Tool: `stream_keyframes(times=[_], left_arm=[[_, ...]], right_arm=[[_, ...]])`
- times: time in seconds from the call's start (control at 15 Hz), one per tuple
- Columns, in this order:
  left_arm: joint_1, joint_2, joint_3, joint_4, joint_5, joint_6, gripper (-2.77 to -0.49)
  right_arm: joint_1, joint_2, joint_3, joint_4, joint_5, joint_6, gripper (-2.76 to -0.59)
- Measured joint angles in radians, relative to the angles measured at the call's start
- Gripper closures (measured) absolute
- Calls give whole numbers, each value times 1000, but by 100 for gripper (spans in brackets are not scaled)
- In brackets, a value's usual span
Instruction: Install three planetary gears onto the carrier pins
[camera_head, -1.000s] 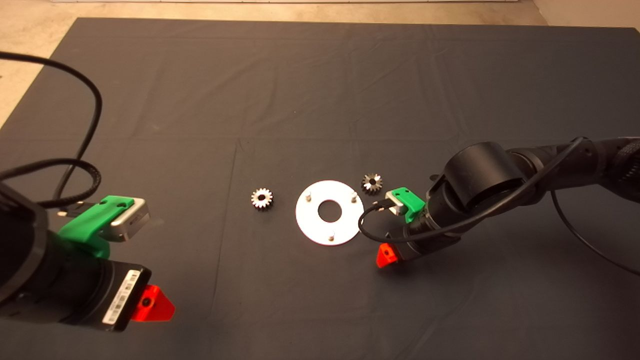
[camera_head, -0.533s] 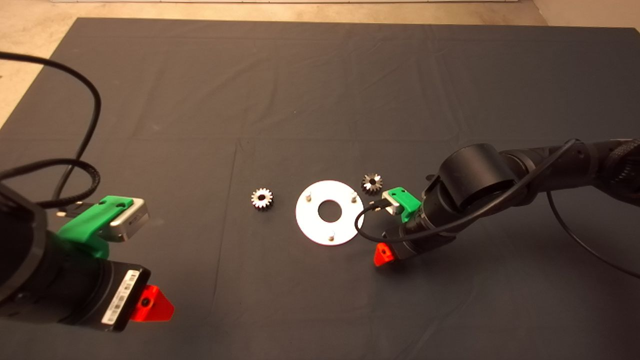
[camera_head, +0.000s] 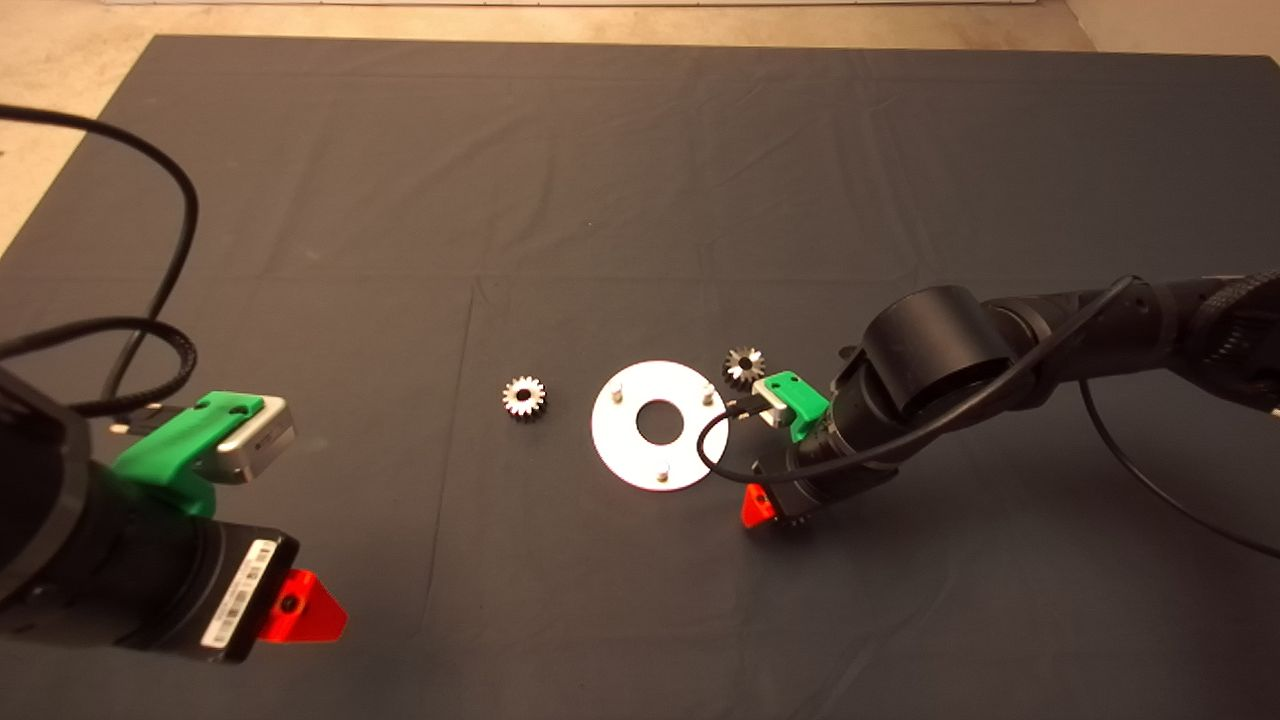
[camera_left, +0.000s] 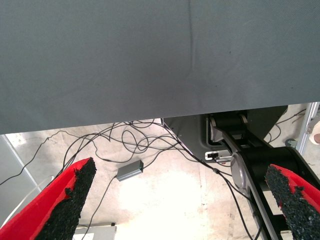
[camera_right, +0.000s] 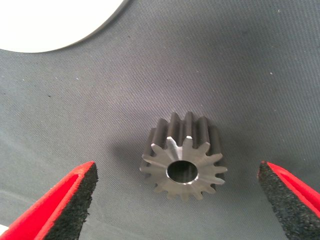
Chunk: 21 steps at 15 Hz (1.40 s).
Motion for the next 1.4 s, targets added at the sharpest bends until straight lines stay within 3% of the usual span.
stream_keyframes(times=[0.27,0.53,0.8,1.4], left_arm=[[0,0,0,0,0,0,-248],[0,-2,0,0,0,0,-248],[0,-70,0,0,1,26,-249],[0,-69,1,0,0,30,-248]], right_arm=[[-20,8,-11,-2,1,0,-217],[-20,10,-17,-4,1,-1,-196],[-22,10,-20,-5,-1,-3,-183],[-22,10,-25,-5,-1,-3,-154]])
